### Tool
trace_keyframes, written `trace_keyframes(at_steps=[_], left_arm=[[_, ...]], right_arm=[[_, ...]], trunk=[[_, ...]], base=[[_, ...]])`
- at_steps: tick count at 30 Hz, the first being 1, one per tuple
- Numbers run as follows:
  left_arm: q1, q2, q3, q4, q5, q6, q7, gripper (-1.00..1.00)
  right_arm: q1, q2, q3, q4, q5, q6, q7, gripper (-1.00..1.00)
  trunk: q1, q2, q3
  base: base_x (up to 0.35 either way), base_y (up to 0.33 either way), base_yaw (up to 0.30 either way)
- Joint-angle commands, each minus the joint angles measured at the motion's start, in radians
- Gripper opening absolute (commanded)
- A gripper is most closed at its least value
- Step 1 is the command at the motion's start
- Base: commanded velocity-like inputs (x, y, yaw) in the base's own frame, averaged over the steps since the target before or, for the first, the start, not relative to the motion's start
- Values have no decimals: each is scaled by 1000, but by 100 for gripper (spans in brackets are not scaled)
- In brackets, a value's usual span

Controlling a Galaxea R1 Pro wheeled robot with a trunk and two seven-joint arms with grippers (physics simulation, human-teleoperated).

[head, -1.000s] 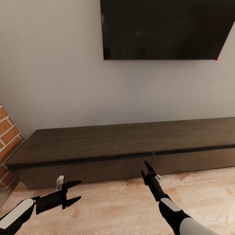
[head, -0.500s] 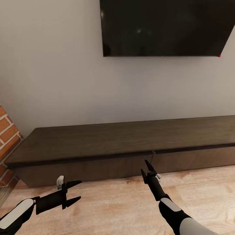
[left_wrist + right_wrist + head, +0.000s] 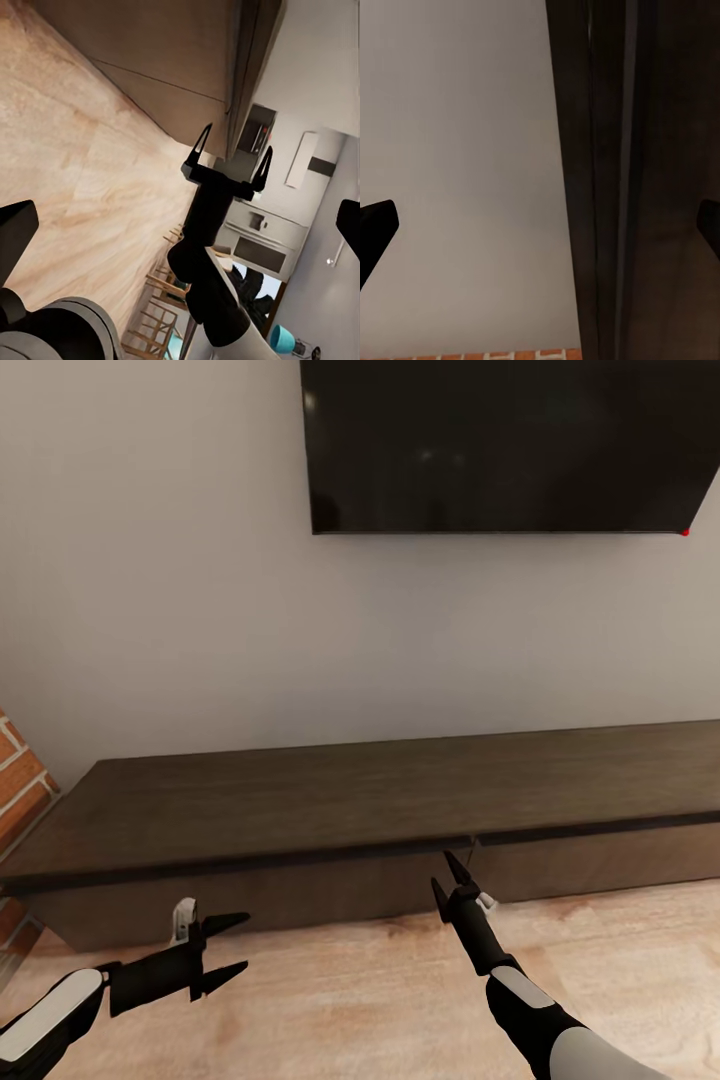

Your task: Place each of the two pumpkins and all three candles from the living room inside a cabinet in the living room (use any cabinet), then make sure every cabinet is closed, and position the cauldron so it is next to a table in the living room.

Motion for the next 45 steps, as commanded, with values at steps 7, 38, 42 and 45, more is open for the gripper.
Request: trace_keyframes(at_steps=[7,38,42,45], left_arm=[[-1,-1,23,1,-8,1,-8,100],[-1,-5,27,-1,-10,0,-8,100],[-1,-5,27,-1,-10,0,-8,100],[-1,-5,26,-1,-10,0,-8,100]], right_arm=[[-1,-1,5,1,-11,8,3,100],[-1,-2,8,1,-3,5,30,100],[-1,-3,11,1,-2,5,52,100],[-1,-3,14,1,-1,5,57,100]], trunk=[[0,0,-1],[9,-5,-78],[9,-5,-82],[9,-5,-82]], base=[[147,-2,0],[12,0,0],[0,0,0],[0,0,0]])
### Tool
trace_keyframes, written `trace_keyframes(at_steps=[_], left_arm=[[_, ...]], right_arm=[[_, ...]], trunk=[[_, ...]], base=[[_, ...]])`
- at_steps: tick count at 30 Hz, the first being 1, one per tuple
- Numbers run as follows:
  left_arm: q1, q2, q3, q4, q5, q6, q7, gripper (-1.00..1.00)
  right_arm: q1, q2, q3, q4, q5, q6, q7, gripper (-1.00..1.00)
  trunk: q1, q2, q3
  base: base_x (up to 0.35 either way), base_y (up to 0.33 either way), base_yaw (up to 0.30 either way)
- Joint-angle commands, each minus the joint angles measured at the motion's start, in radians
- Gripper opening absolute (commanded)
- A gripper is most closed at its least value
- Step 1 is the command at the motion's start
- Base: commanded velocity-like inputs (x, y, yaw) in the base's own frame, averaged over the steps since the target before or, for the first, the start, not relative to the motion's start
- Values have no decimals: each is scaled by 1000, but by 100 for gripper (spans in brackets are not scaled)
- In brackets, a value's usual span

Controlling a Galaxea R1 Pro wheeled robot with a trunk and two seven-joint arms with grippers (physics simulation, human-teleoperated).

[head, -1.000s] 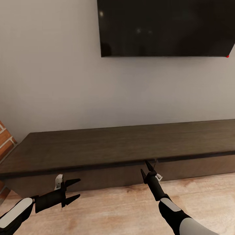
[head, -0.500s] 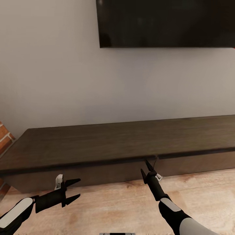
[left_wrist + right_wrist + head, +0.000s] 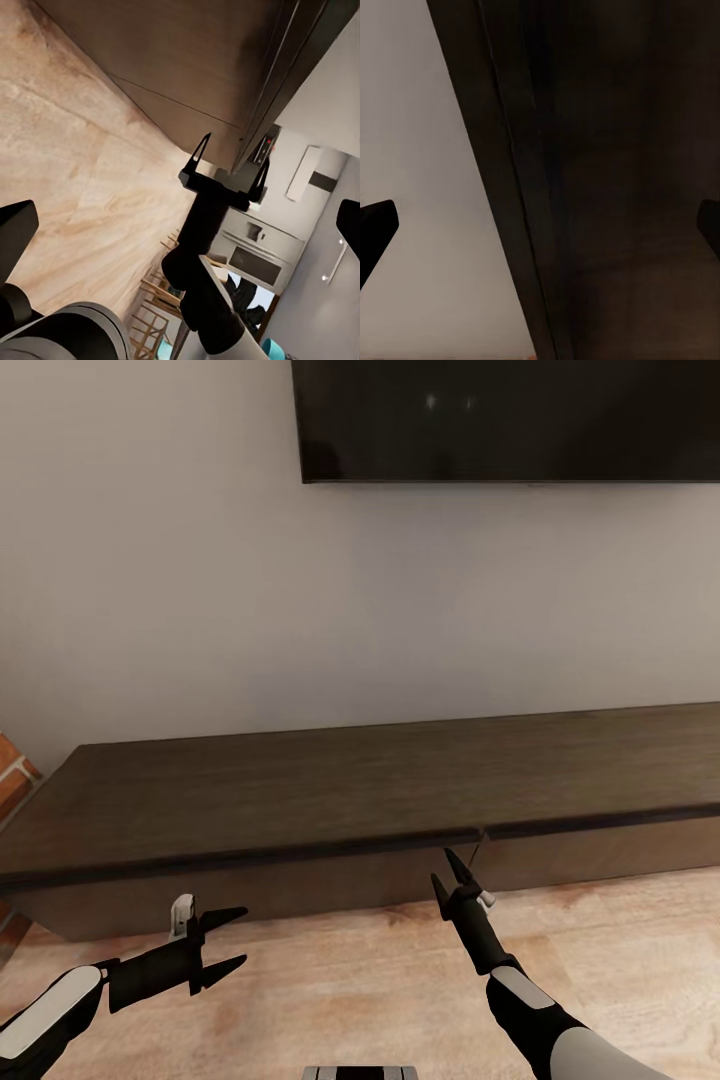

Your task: Place each of the two pumpkins and all three candles from the living room inside a cabinet in the living room (use any cabinet), then make sure every cabinet is closed, and position the cauldron so it is next to a table in the living room.

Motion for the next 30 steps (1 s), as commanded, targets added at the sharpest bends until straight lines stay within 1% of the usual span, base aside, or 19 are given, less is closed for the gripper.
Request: trace_keyframes(at_steps=[1,10,16,18,24,30], left_arm=[[-1,1,-4,1,-2,0,-8,100],[-1,1,-4,1,-2,0,-8,100],[-1,1,-4,1,-2,0,-8,100],[-1,1,-4,1,-2,0,-8,100],[-1,1,-4,1,-2,0,-8,100],[-1,1,-4,1,-2,0,-8,100]], right_arm=[[-1,-1,6,1,-10,9,4,100],[-1,-1,8,-1,-3,7,9,100],[-1,-1,11,0,43,7,32,100],[-1,-1,11,0,52,6,37,100],[-1,-1,11,0,58,5,43,100],[-1,-1,11,0,60,3,66,100]], trunk=[[0,0,-1],[0,0,-1],[0,0,-1],[0,0,-1],[0,0,-1],[0,0,-1]], base=[[0,0,0],[0,0,0],[0,0,0],[0,0,0],[0,0,0],[41,0,0]])
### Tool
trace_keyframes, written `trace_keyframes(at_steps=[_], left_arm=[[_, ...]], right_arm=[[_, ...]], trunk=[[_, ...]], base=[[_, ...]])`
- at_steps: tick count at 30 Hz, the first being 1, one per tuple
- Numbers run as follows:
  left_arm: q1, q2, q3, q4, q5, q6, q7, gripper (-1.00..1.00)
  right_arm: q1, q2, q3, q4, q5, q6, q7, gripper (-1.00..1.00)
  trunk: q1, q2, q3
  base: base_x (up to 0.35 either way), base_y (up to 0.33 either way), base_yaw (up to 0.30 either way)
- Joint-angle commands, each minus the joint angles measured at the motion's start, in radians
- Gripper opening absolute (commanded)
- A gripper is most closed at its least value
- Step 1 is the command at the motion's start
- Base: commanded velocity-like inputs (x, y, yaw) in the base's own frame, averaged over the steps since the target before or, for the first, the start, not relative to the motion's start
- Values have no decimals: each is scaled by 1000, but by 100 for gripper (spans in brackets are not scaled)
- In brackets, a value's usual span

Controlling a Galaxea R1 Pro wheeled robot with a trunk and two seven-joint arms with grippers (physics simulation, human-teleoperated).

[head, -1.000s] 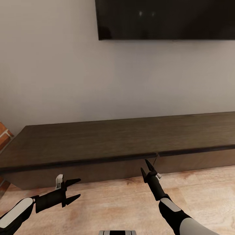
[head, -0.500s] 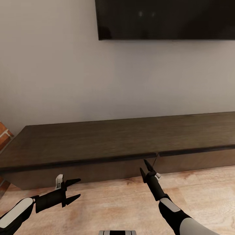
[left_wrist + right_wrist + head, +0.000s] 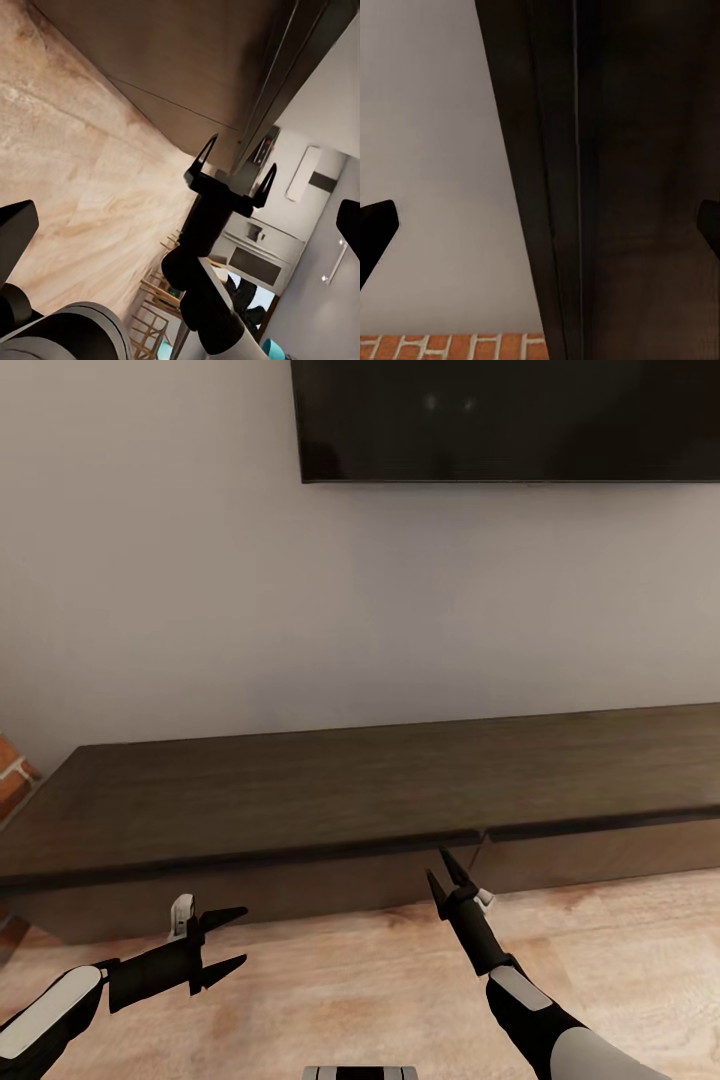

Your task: Place each of the two pumpkins and all three candles from the living room inside a cabinet in the living room (use any cabinet), then make sure every cabinet is closed, and position the cauldron so it is next to a table in the living room.

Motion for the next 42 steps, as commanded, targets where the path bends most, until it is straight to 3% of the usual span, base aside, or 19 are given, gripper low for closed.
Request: trace_keyframes(at_steps=[1,42], left_arm=[[-1,2,-4,1,-2,0,-8,100],[-1,0,-3,1,-4,0,-8,100]], right_arm=[[-1,-1,5,0,-10,9,6,100],[-1,-1,5,2,-9,1,7,100]], trunk=[[0,0,-1],[0,0,-1]], base=[[200,0,0],[43,-1,0]])
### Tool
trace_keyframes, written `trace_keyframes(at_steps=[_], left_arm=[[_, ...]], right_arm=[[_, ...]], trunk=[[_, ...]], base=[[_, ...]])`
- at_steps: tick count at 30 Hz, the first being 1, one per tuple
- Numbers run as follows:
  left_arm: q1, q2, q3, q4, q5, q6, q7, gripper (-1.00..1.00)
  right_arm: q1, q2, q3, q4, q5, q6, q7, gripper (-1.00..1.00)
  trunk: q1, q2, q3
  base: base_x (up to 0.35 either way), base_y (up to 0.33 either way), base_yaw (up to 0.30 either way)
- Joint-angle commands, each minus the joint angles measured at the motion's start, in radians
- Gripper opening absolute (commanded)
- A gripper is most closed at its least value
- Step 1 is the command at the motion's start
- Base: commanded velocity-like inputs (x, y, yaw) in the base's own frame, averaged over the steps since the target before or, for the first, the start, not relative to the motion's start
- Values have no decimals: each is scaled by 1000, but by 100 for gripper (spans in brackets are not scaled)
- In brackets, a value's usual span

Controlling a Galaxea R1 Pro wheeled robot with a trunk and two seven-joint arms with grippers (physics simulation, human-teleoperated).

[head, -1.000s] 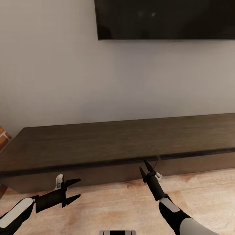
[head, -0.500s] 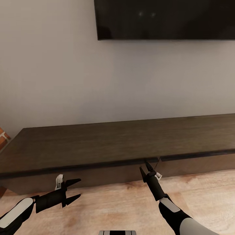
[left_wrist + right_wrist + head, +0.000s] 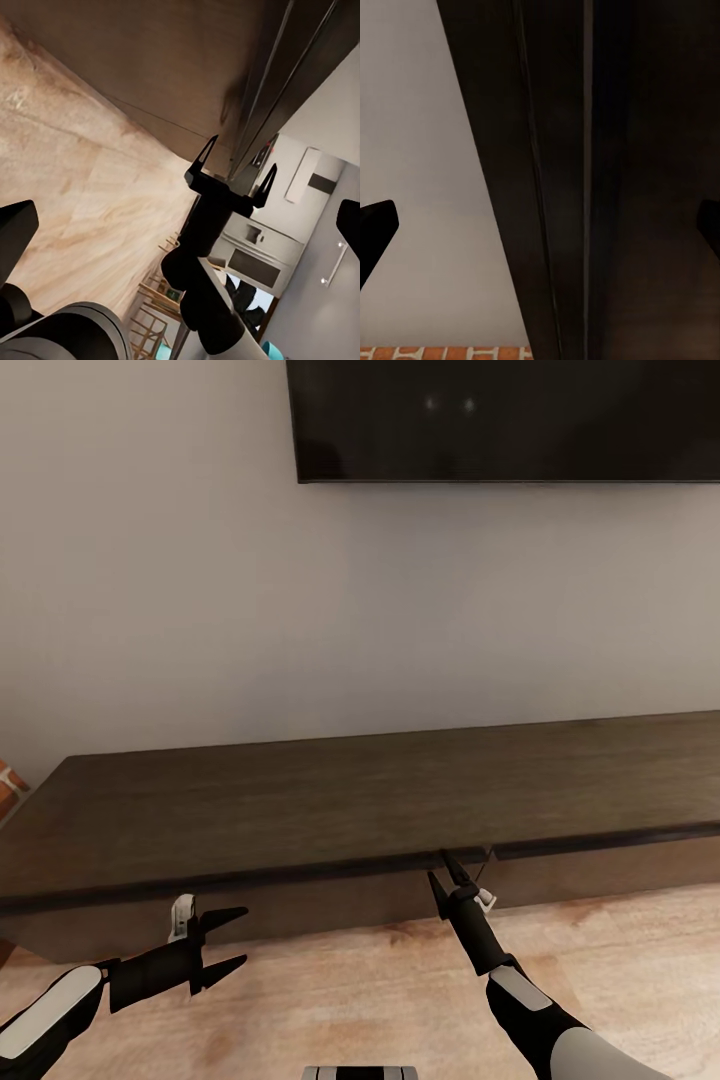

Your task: Place each of the two pumpkins and all three candles from the living room inside a cabinet in the living room (use any cabinet), then make sure every cabinet is closed, and position the cauldron so it is next to a table in the living room.

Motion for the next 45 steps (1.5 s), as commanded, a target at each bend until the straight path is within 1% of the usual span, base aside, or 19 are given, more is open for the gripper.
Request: trace_keyframes(at_steps=[1,8,24,25,45], left_arm=[[-1,1,-4,1,-2,-1,-8,100],[-1,1,-4,1,-3,-1,-8,100],[-1,1,-3,1,-3,-2,-7,100],[-1,1,-3,1,-3,-2,-7,100],[-1,1,-3,1,-3,0,-8,100]], right_arm=[[-1,-1,5,0,-11,10,3,100],[-1,-1,5,0,-11,10,3,100],[-1,0,5,0,-11,-1,0,100],[-1,0,5,0,-11,-1,-2,-100],[-1,0,5,0,-12,1,-12,-100]], trunk=[[0,0,-1],[0,0,-1],[0,0,-1],[0,0,-1],[0,0,-1]], base=[[0,0,0],[69,-98,0],[3,-5,0],[0,0,0],[-3,0,0]])
